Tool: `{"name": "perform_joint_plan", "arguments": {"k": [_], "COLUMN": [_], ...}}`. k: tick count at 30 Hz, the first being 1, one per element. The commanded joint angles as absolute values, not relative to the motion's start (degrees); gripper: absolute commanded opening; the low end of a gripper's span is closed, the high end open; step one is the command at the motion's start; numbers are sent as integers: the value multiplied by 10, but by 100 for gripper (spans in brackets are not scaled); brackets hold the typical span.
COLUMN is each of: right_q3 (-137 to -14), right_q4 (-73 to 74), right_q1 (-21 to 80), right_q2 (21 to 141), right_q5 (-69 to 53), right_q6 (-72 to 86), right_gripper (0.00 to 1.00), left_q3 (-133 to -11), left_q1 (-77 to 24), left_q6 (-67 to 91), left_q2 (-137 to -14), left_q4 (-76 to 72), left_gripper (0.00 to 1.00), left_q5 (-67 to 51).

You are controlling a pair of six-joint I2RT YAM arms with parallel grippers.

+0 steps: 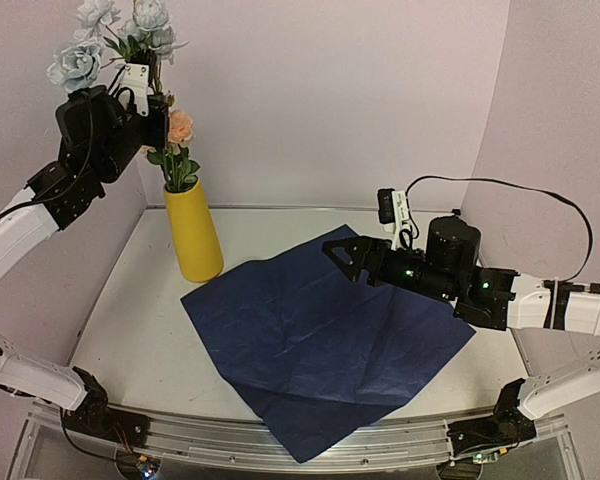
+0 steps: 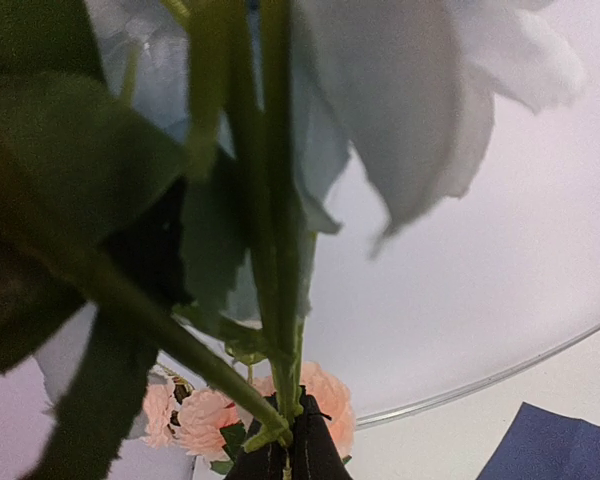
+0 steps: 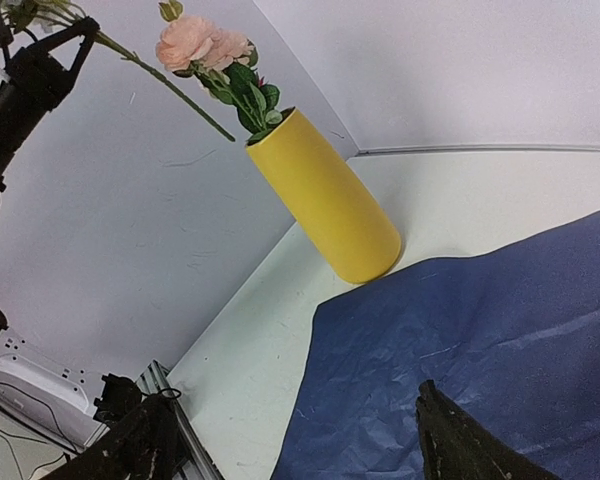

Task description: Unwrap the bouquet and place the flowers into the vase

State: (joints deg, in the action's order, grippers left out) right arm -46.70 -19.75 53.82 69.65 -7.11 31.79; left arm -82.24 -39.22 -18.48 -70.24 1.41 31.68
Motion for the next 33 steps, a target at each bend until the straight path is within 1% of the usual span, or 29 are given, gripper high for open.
{"name": "perform_joint_plan", "arguments": {"k": [1,3,7,12,33], "right_q3": [-485,-485,-483,-483,-495], "right_q4": [-207,-206,-205,-205,-202], "right_q1": [540,541,540,541,540], "right_q2": [694,692,690,692,713], "right_q5": [-72,-72,-71,-72,-74], "right_q6": [311,309,308,307,302], "right_gripper": [83,83,83,83,83], "left_q3": [-811,-796,-754,-745,-781], "left_q1": [-327,-307,-301,-297,-297], "left_q6": [-145,-131,-116,-84,-79], "left_q2": [-696,-694,-691,-696,-669], "left_q4": [-37,-51,-94,-95,-88], "left_gripper": [0,0,0,0,0], "left_q5": [256,243,230,221,207]}}
